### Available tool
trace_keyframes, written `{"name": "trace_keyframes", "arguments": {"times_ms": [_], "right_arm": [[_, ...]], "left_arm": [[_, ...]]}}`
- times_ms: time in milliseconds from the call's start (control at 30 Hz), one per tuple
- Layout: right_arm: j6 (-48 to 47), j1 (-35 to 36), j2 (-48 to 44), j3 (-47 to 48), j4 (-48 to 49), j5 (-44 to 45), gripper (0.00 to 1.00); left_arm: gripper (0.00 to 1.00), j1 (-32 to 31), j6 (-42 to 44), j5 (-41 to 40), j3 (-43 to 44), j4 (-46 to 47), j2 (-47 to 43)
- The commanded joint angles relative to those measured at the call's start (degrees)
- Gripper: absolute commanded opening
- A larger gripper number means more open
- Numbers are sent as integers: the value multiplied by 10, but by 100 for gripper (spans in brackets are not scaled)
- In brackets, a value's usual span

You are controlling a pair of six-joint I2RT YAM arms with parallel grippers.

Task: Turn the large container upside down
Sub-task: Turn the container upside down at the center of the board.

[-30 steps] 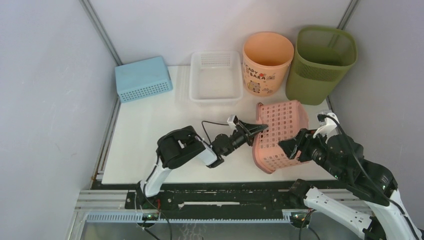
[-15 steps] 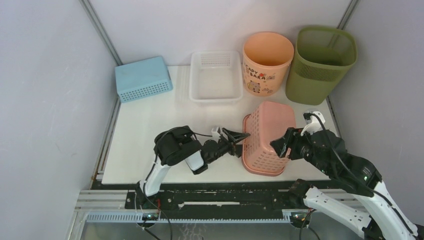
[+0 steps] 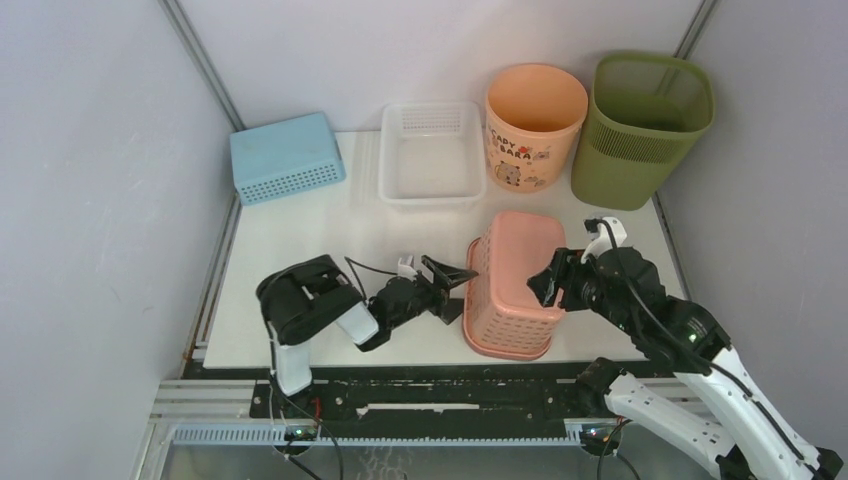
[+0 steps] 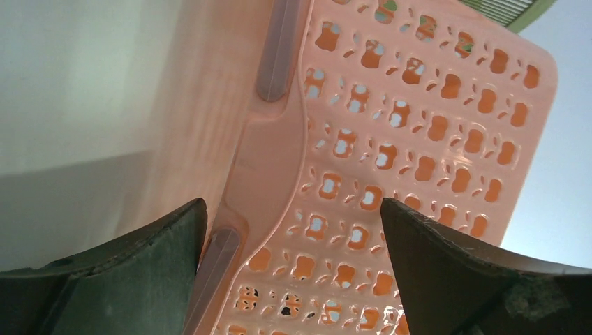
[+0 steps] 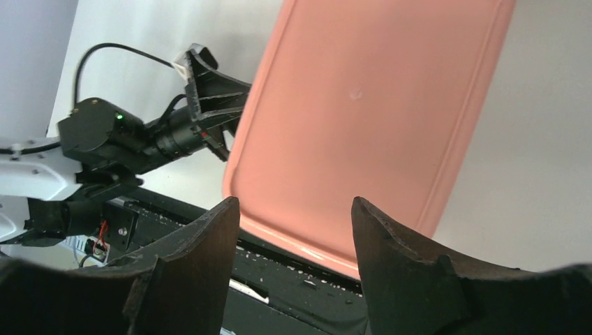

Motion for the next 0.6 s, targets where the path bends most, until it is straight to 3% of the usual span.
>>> {"name": "trace_keyframes", "arguments": {"times_ms": [0, 100, 233, 567], "right_arm": [[-26, -36, 12, -17, 56, -42, 69], [-35, -67, 22, -29, 70, -67, 70], [-45, -96, 36, -48, 90, -96, 71], [-58, -174, 54, -64, 113, -112, 72]], "left_arm": [[98, 16, 68, 8, -19, -131, -85], [98, 32, 119, 10, -4, -282, -135], [100, 35, 257, -28, 92, -568, -210], [100, 40, 430, -158, 142, -815, -386]]}}
